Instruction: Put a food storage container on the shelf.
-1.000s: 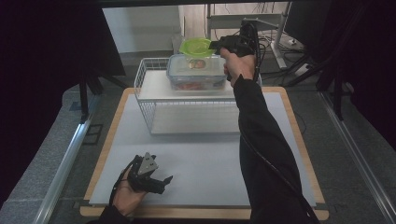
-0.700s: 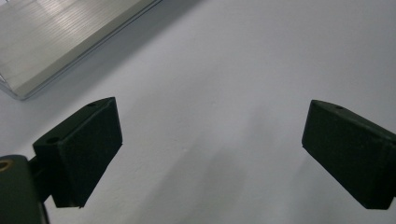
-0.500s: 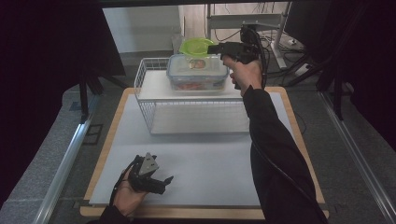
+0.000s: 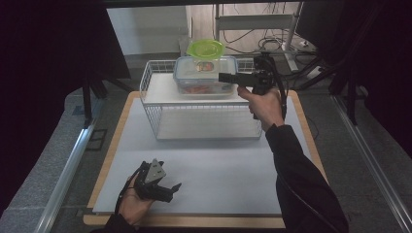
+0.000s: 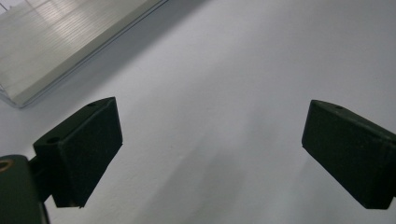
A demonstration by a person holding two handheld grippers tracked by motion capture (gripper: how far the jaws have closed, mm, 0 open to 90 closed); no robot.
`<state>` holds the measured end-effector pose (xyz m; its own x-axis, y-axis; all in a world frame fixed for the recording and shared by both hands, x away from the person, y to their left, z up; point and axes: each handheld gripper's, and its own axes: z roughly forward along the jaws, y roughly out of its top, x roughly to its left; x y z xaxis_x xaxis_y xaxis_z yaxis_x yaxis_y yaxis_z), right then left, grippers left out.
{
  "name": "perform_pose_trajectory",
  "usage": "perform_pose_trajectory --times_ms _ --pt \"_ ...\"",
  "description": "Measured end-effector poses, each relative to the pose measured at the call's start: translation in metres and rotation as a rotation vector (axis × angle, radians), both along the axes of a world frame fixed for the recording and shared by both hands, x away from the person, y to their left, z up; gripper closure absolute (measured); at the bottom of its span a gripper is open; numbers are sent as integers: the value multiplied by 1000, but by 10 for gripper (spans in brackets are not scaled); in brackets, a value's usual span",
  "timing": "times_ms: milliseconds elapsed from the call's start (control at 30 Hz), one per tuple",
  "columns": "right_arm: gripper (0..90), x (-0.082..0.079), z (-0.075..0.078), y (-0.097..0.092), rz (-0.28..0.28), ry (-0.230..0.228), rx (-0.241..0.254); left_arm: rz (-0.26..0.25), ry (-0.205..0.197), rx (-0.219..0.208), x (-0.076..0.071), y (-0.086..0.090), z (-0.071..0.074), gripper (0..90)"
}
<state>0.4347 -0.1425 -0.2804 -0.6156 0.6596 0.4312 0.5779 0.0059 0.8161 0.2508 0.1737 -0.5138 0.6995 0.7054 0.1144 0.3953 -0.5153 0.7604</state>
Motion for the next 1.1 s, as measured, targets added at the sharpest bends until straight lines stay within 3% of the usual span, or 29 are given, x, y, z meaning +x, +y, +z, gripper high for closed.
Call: perform_pose_trajectory --times_ms 167,400,533,733,900,1033,1100 --pt "184 -20 -10 -10 13 -60 -35 -2 2 -6 0 0 0 45" --pt "149 -52 -37 -23 40 -134 -135 1 5 -6 0 0 -1 42" --pt "119 -69 -66 -31 56 -158 -188 1 8 -1 1 -1 -2 41" --pt "74 -94 -122 -44 69 -182 -286 6 5 5 1 -1 -3 40" --pt "50 -111 -167 -58 80 -162 -305 6 4 15 1 -1 -4 40" --pt "45 -120 -196 -66 79 -168 -408 6 -1 28 1 -1 -5 38" --pt "40 -121 -207 -68 86 -155 -425 9 -4 28 2 -1 -5 38"
